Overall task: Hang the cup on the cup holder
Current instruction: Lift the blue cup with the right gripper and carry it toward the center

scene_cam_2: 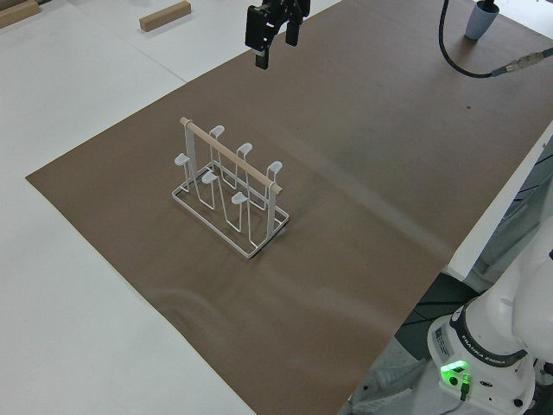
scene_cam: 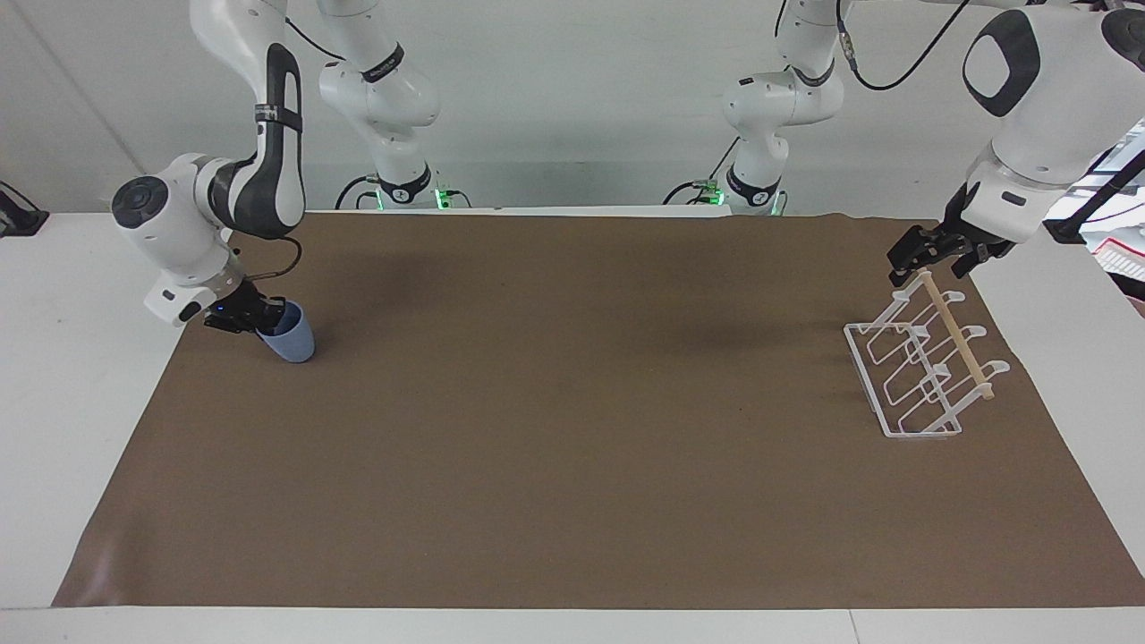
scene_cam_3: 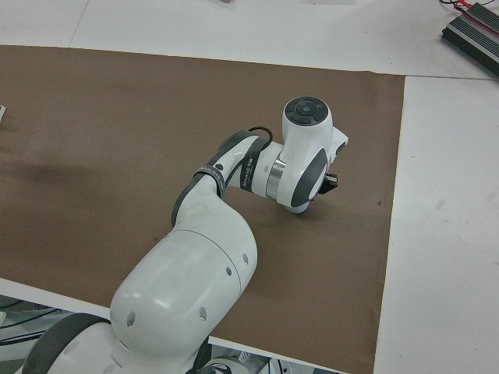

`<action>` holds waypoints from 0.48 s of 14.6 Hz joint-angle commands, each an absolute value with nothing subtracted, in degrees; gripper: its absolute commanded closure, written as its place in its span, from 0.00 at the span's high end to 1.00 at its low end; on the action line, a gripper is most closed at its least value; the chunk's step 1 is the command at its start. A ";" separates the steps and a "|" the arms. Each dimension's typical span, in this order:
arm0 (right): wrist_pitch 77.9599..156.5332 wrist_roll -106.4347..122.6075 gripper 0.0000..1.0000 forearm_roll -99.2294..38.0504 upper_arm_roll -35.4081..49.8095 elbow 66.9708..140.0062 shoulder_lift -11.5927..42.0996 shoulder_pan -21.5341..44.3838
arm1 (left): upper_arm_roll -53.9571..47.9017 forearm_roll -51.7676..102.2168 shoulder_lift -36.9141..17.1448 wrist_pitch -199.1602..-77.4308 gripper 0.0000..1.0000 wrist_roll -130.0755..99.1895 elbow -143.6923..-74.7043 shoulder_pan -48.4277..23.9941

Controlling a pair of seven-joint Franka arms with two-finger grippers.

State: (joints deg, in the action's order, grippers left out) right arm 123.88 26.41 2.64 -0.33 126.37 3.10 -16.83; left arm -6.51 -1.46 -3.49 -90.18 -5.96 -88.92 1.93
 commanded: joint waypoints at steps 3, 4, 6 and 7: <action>106.74 27.86 0.00 -3.82 1.05 114.90 1.94 -14.07 | -6.42 -2.11 -1.67 -90.35 1.00 -5.01 -90.62 2.28; 103.31 27.51 0.00 -10.74 1.14 112.87 1.15 -12.15 | -6.42 -2.02 -1.67 -90.09 1.00 -5.18 -90.62 2.37; 98.55 26.55 0.00 -20.52 1.14 111.45 0.01 -6.45 | -6.50 -2.02 -0.97 -90.00 1.00 -4.31 -91.75 2.11; 98.18 22.02 0.00 -26.05 1.14 111.45 -0.52 -2.50 | -6.50 -2.11 -0.79 -90.00 1.00 -3.52 -92.37 1.59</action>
